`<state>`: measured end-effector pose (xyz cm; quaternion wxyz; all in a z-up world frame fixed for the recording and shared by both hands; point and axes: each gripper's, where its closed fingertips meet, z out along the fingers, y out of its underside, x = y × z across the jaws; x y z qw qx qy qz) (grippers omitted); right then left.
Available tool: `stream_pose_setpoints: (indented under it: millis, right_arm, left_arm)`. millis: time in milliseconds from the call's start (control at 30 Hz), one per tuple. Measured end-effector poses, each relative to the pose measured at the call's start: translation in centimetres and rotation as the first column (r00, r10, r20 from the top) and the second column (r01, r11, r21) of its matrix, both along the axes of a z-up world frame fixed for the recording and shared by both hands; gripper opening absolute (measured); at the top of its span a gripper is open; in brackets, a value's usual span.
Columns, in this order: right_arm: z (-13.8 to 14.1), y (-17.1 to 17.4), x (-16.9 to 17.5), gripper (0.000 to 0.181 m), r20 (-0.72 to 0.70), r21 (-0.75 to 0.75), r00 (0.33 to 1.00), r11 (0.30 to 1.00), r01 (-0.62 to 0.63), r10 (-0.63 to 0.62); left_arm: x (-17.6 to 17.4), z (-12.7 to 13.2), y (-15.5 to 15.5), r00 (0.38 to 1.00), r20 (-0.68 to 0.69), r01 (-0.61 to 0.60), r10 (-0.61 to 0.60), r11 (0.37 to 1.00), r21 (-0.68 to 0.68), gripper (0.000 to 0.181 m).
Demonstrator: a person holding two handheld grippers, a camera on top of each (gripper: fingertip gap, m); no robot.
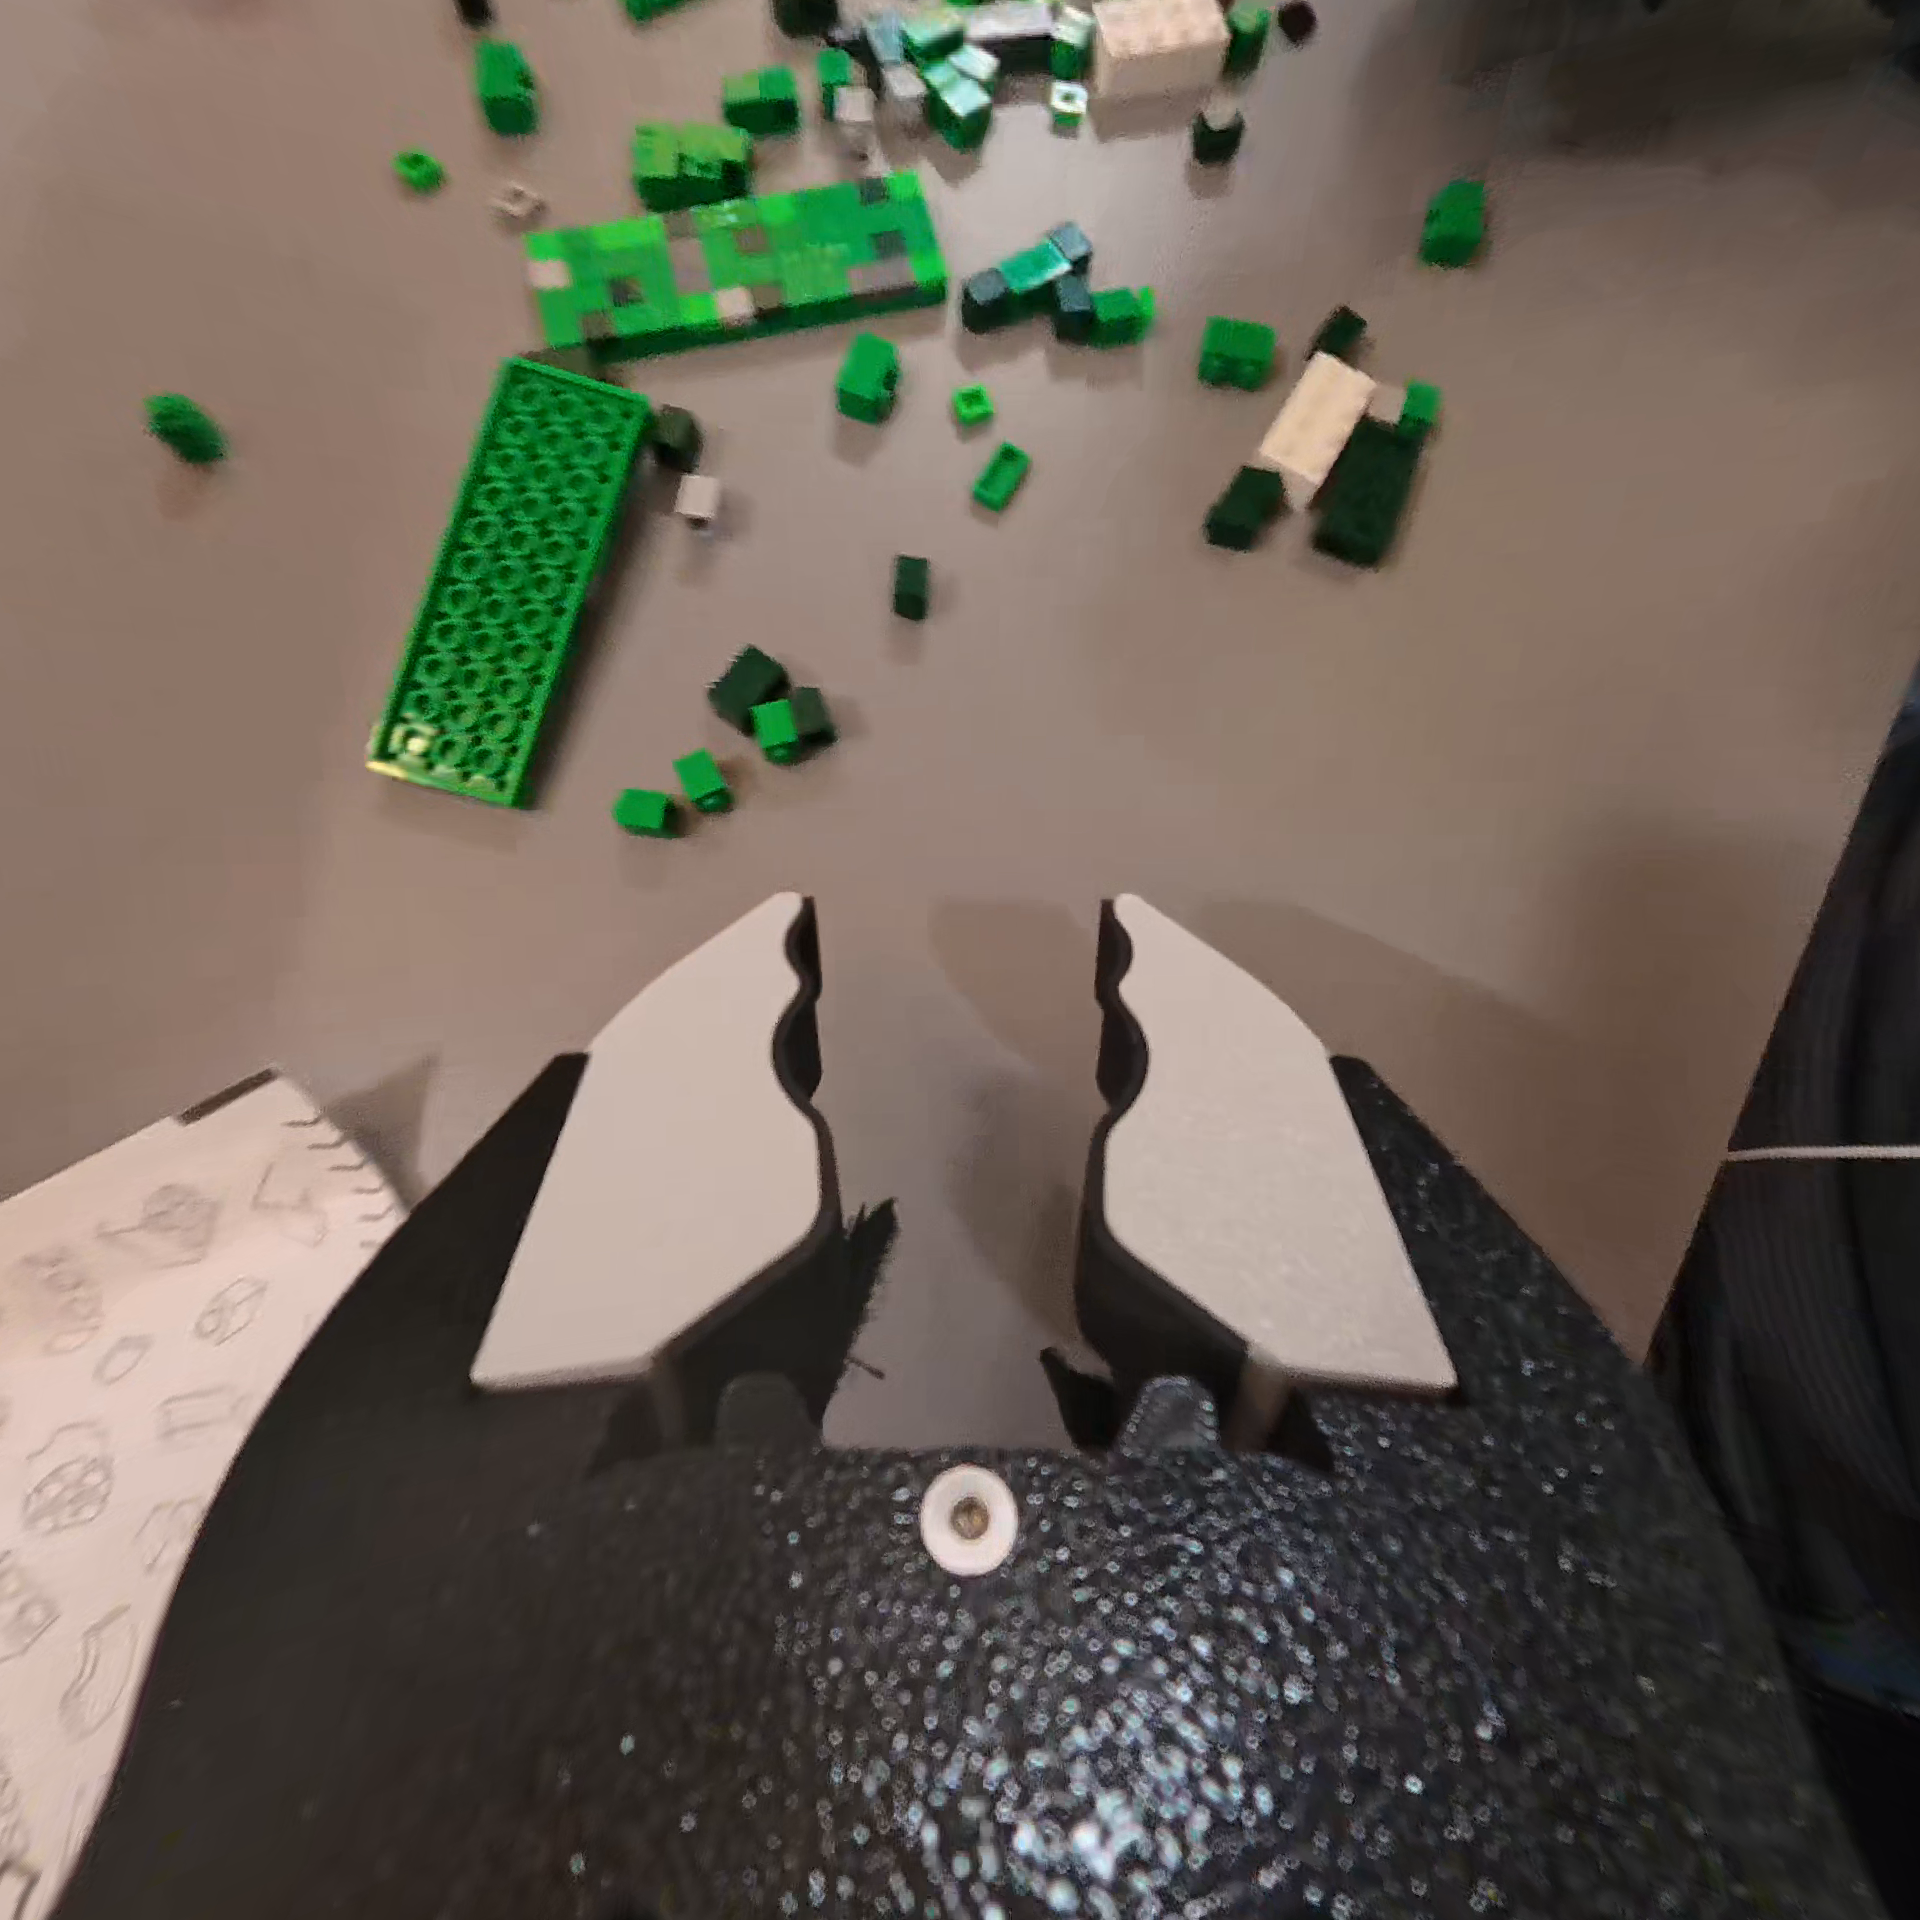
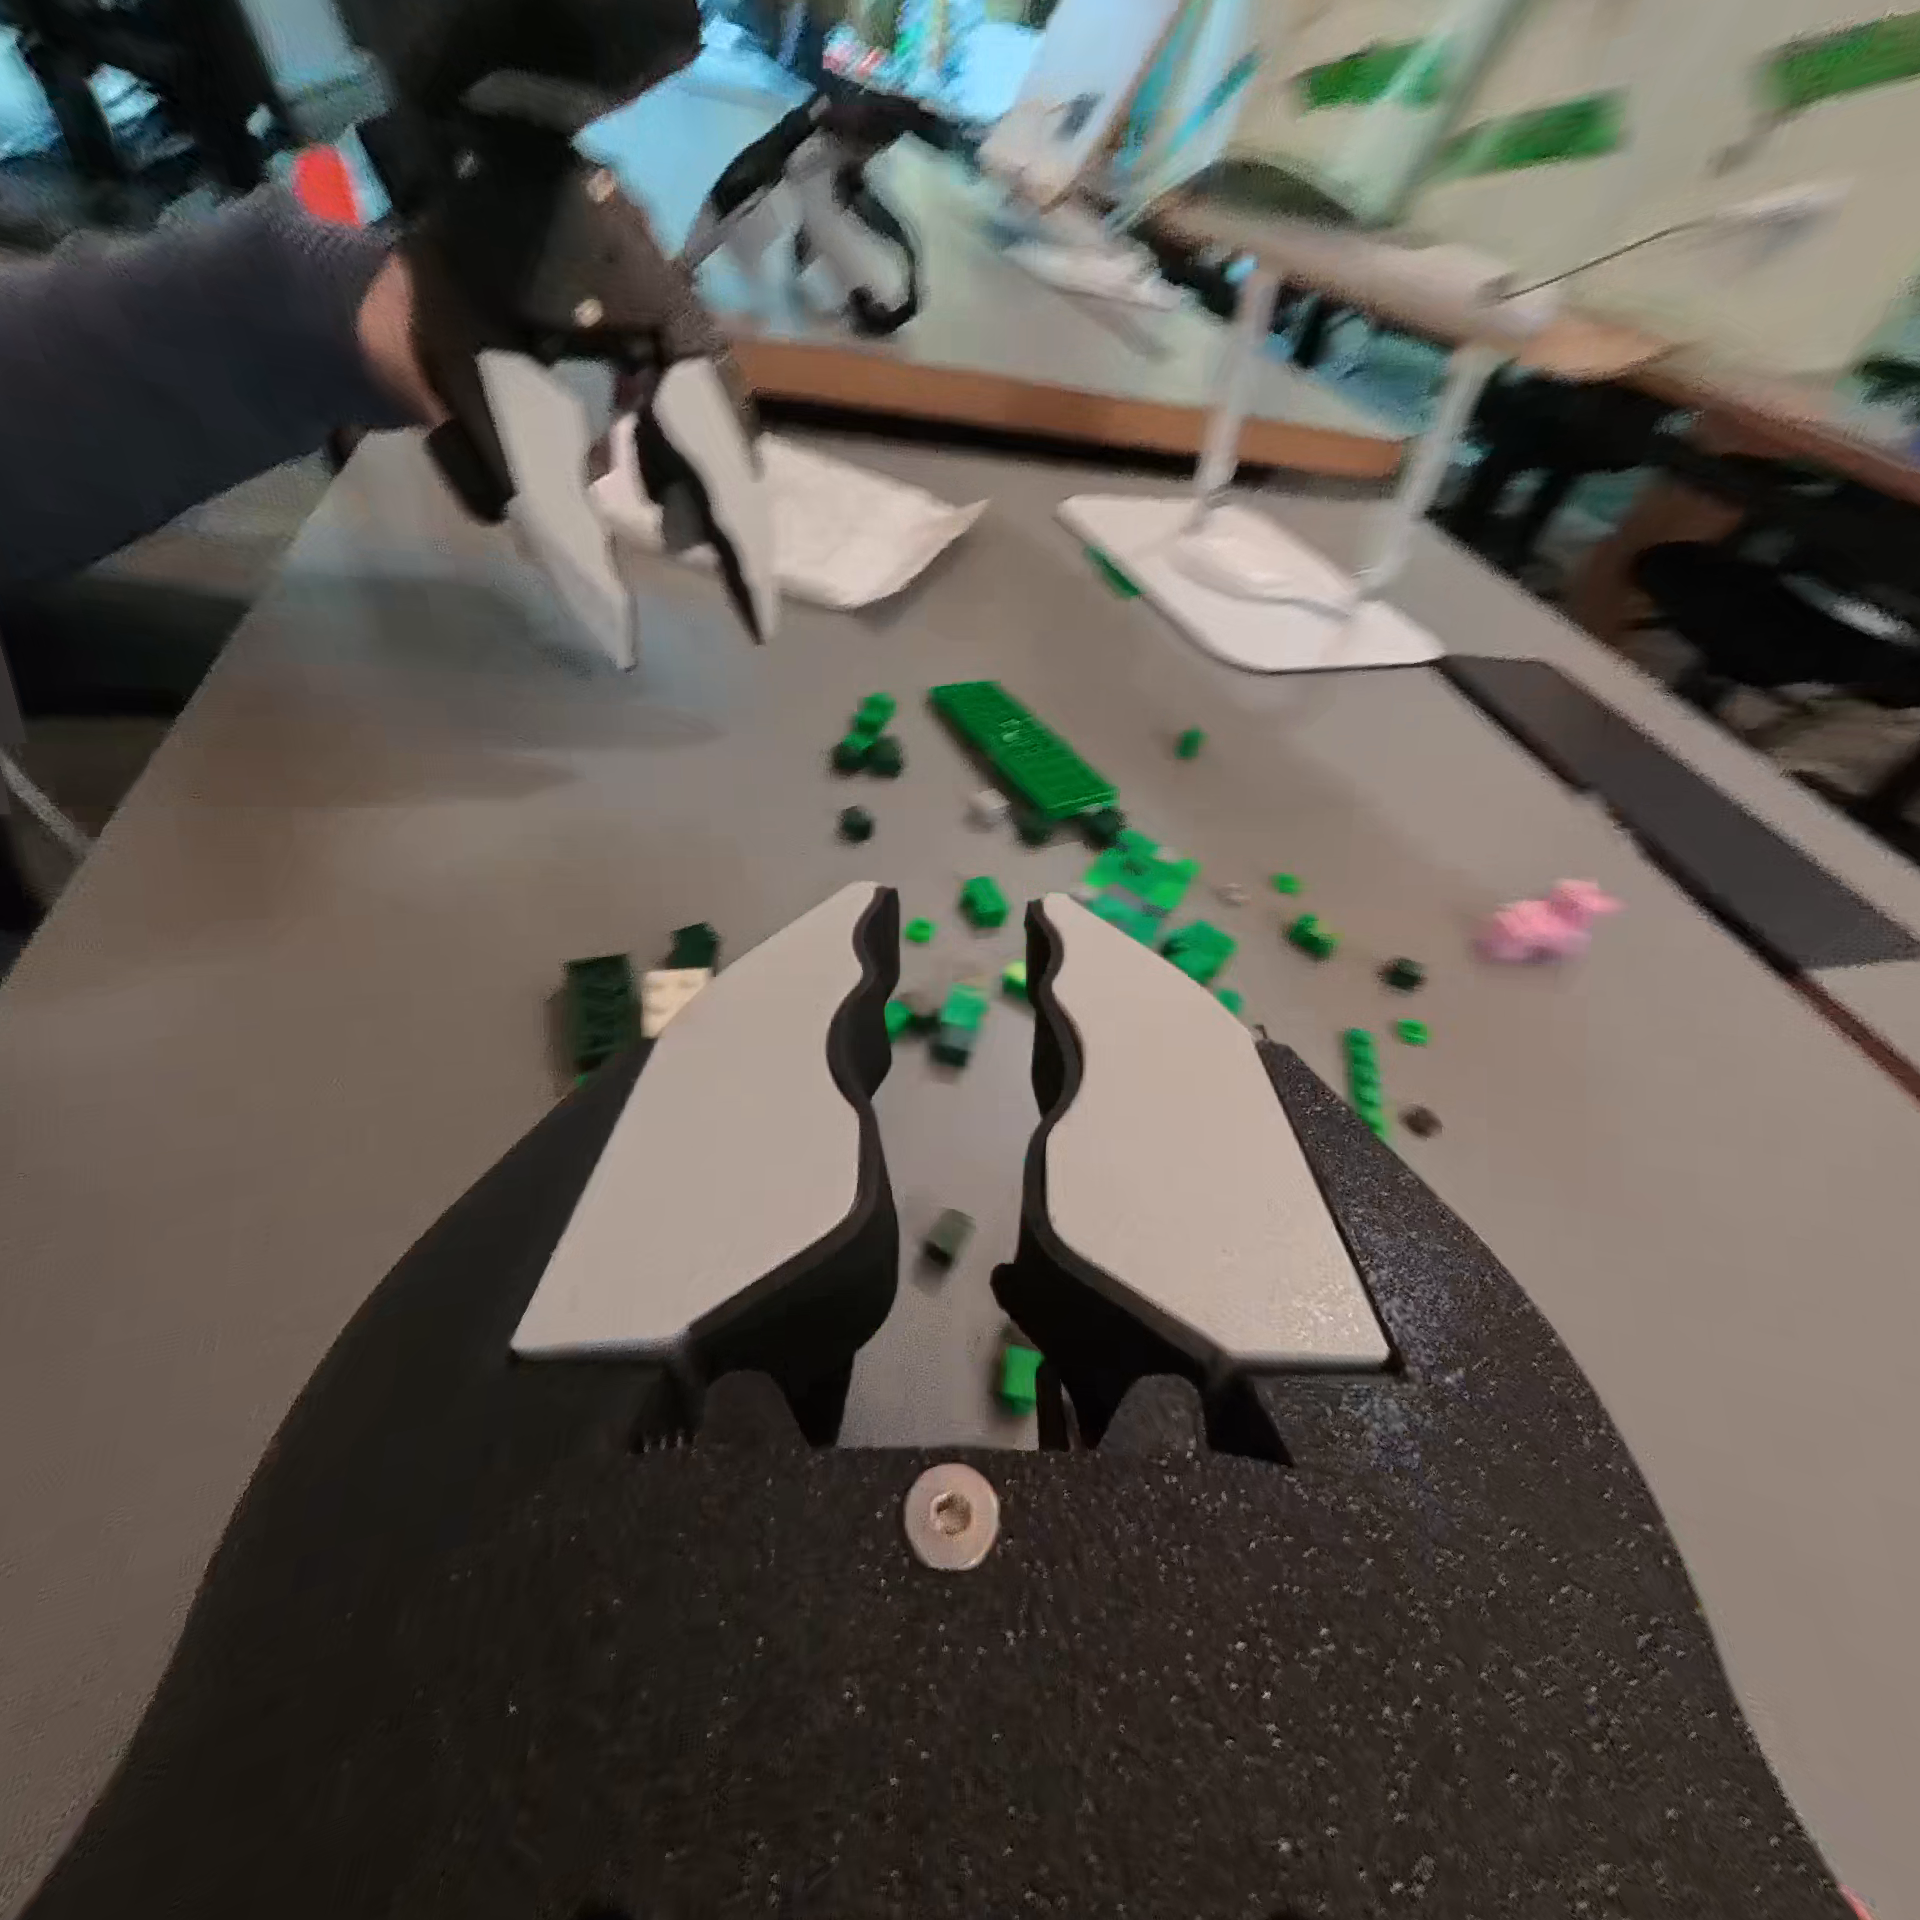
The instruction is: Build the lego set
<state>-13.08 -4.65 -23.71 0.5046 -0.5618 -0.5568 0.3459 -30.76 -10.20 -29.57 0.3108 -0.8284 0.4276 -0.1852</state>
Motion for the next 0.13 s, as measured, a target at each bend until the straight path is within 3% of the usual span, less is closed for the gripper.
stream_pose_setpoints:
  millis: [33,133]
  right_arm:
    - [-0.9,-0.8,-1.0,0.023,0.055,-0.012,0.997,0.999,-0.044,0.045]
    - [-3.6,-1.7,-2.9,0.023,0.235,-0.026,0.967,0.995,-0.093,0.097]
  left_arm:
    - [0.4,-0.2,-0.1,1.0,-0.007,0.01,-0.01,1.0,0.005,0.049]
    - [1.5,-0.6,0.1,0.999,0.02,0.029,-0.029,1.0,-0.006,0.042]
